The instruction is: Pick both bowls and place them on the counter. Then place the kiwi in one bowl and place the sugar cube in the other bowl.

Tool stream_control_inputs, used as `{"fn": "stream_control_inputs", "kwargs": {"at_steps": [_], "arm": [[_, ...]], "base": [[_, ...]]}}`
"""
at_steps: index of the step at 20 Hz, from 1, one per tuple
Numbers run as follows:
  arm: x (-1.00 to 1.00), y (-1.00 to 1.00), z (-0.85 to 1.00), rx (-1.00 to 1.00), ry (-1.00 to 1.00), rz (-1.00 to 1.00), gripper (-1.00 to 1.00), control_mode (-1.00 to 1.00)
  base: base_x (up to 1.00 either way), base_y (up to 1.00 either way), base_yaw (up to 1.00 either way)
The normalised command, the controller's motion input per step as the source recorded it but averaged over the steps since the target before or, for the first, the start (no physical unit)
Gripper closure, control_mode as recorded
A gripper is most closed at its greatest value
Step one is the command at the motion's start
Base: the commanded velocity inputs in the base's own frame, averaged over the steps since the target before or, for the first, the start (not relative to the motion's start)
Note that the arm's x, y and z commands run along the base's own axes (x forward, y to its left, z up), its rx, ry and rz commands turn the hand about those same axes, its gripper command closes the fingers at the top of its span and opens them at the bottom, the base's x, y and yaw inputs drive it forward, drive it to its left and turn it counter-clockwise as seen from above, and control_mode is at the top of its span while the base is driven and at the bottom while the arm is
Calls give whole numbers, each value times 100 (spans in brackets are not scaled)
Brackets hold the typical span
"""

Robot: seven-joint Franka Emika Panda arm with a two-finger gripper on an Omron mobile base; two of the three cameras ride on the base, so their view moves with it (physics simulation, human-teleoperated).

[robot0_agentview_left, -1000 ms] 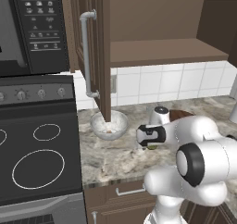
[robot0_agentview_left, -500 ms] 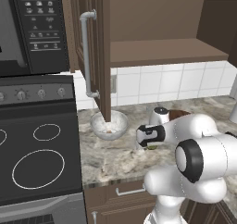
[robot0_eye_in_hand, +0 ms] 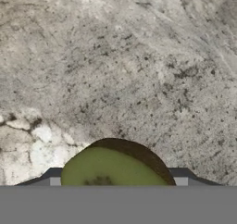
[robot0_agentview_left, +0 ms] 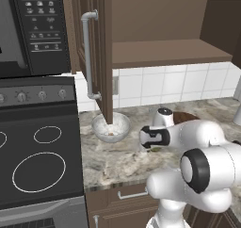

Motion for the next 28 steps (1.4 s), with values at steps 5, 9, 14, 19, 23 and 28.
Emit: {"fn": "stream_control_inputs", "kwargs": {"at_steps": [5, 9, 14, 19, 23, 28], "arm": [[-31, 0, 34, 0, -6, 5, 100, -100], [-33, 0, 46, 1, -1, 1, 100, -100], [-28, -9, 48, 0, -8, 0, 100, -100], [-6, -24, 32, 0, -19, 0, 100, -100], [17, -31, 21, 0, -12, -1, 100, -100], [28, -32, 25, 0, -5, -7, 100, -100]], "base": [[0, 0, 0], [0, 0, 0], [0, 0, 0], [0, 0, 0], [0, 0, 0], [0, 0, 0]]}}
